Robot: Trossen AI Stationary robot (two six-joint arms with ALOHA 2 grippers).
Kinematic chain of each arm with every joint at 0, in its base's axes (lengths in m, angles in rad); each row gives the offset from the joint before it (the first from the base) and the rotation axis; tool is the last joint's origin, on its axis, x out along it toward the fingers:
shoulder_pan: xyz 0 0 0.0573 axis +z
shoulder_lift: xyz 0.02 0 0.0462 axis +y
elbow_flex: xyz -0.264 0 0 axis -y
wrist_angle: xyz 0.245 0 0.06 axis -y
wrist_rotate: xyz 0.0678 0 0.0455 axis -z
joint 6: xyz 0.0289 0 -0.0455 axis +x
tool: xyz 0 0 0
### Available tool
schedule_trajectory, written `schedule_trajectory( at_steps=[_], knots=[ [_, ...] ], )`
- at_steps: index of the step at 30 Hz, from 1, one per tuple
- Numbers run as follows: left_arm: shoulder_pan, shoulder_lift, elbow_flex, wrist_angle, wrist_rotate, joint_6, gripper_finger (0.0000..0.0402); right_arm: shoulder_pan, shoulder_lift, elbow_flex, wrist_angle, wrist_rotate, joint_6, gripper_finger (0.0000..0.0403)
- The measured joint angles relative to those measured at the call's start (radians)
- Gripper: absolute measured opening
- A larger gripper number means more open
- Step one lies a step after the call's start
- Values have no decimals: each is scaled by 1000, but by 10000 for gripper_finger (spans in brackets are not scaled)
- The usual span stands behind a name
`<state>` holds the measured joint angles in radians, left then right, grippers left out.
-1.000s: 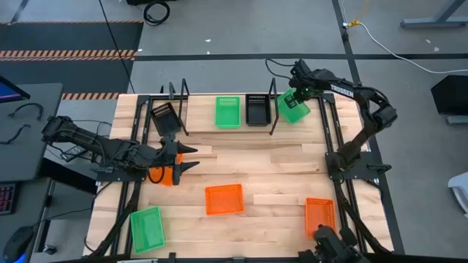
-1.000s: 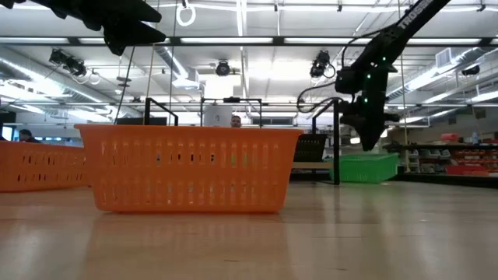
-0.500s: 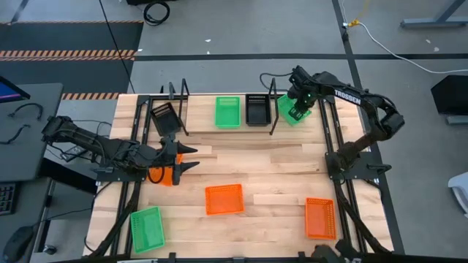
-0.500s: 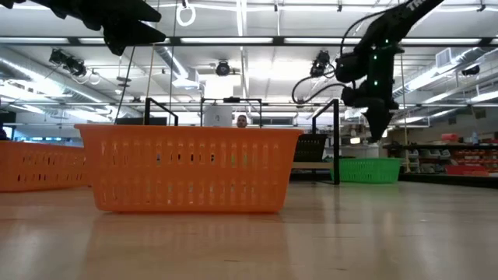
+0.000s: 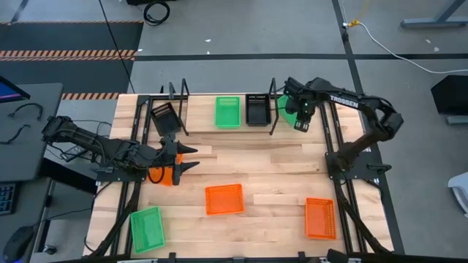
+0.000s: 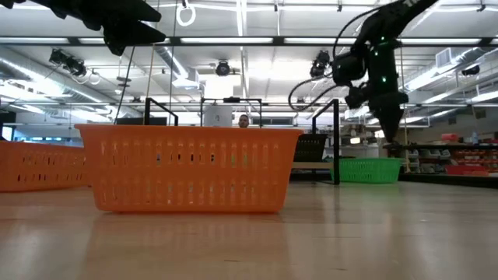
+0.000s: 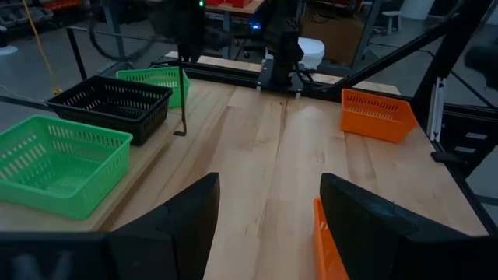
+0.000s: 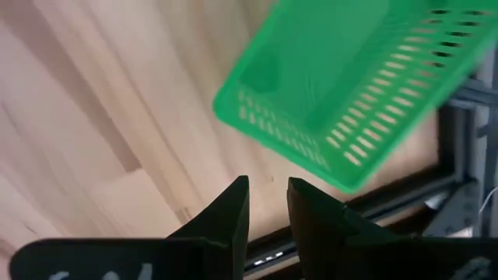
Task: Stack baskets on shelf by color
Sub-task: Stack the top green bin on top of the green bin on the shelf
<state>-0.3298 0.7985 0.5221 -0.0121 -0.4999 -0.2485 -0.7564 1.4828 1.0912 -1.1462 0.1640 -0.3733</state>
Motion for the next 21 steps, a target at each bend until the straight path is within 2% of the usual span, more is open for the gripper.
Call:
schedule_trajectory(
  at_steps=[4,9,14,21],
  knots=[
    [0,0,0,-2,1,0,231,1,57,-45,10,14,-81,96],
    [0,0,0,-2,1,5,231,1,87,-80,67,123,-104,94],
    [0,0,0,-2,1,4,231,8,70,-83,124,123,-139,95],
    [0,0,0,-2,1,-2,231,15,70,-93,180,68,-189,94]
  ],
)
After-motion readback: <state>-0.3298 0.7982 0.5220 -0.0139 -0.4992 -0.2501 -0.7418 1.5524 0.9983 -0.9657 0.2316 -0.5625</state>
